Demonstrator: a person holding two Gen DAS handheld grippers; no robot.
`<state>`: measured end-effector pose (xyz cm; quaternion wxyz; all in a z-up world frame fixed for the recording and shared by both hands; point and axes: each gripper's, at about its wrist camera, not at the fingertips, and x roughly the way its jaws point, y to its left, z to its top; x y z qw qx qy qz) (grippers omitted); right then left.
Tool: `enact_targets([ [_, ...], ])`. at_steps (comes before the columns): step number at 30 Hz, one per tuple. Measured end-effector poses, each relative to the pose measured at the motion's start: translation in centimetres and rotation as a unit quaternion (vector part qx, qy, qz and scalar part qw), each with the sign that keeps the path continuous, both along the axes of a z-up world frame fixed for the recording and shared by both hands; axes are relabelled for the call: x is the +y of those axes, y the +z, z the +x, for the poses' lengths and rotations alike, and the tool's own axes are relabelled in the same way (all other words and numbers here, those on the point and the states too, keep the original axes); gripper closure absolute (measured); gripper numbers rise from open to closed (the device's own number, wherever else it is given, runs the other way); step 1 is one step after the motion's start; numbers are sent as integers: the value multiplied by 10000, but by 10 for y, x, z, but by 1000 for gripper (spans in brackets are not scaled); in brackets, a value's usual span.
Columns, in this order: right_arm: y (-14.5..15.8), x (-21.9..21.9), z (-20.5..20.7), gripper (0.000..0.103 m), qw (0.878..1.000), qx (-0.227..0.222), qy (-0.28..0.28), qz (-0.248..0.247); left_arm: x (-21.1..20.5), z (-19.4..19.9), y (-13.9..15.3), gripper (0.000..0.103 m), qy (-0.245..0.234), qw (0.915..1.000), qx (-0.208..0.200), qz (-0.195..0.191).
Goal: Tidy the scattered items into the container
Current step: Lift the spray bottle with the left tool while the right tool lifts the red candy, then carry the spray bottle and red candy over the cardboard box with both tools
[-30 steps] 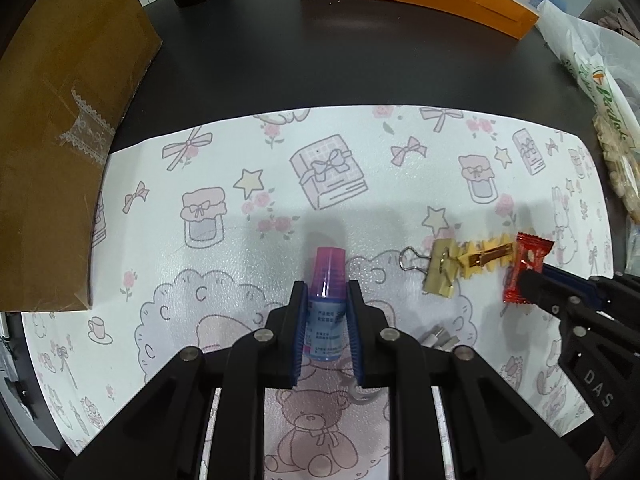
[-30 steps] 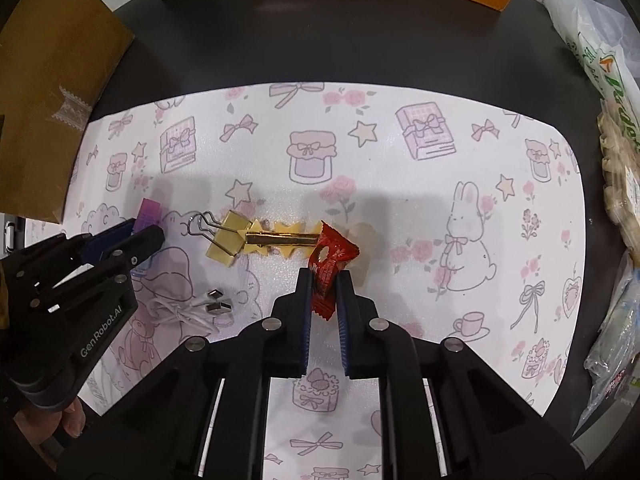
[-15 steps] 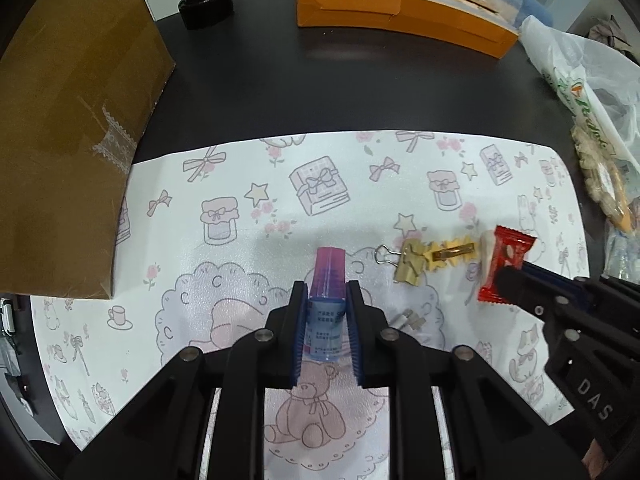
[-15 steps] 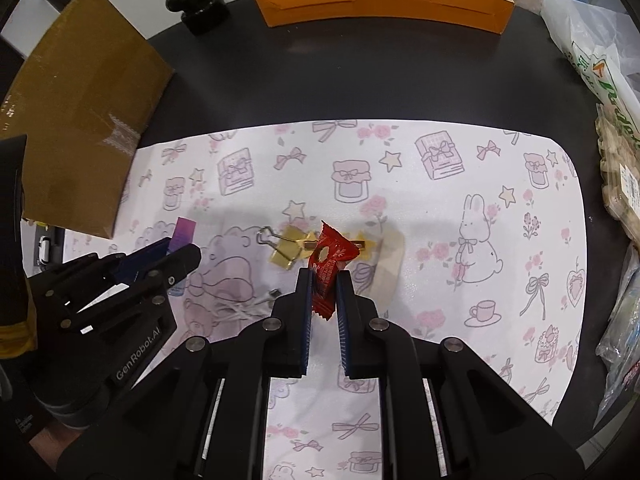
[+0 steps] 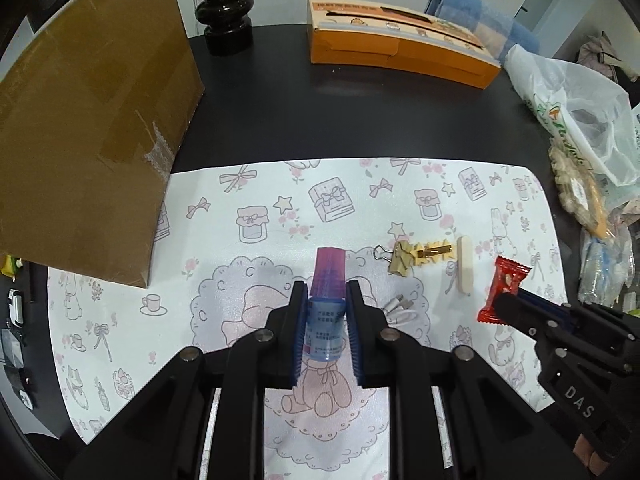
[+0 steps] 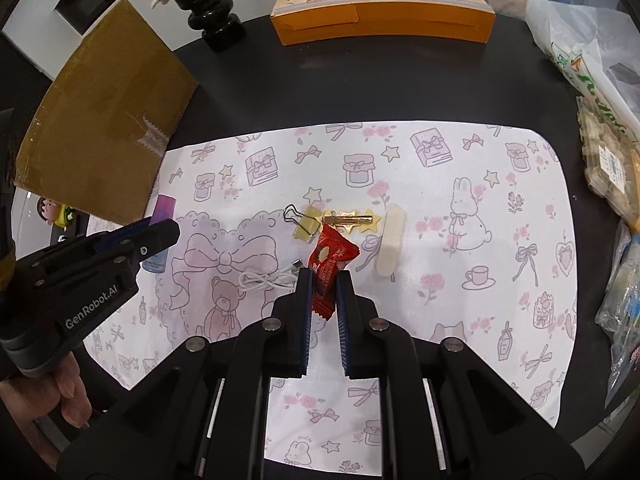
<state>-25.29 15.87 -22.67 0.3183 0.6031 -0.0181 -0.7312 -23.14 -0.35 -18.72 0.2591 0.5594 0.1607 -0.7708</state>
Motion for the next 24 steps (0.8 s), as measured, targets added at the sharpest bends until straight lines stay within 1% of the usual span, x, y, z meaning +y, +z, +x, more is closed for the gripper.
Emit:
enact_targets([
  [3,10,2,4,91,9998,164,-48,56,3,5,5,84,-30,10000,32,-12],
  [7,24,2,8,91,9996,257,-130,1,8,9,16,84,-85,9999,103,-1],
  [15,49,-6,13,91,9989,440,-107,98,15,9,48,84,-159,9992,365,-11],
  [20,72,-16,13,91,9983,575,-86,91,12,11,73,84,-173,9984,538,-62],
  [24,101,-28,13,91,9972,751,-22,62,1,15,91,84,-79,9976,684,-77],
])
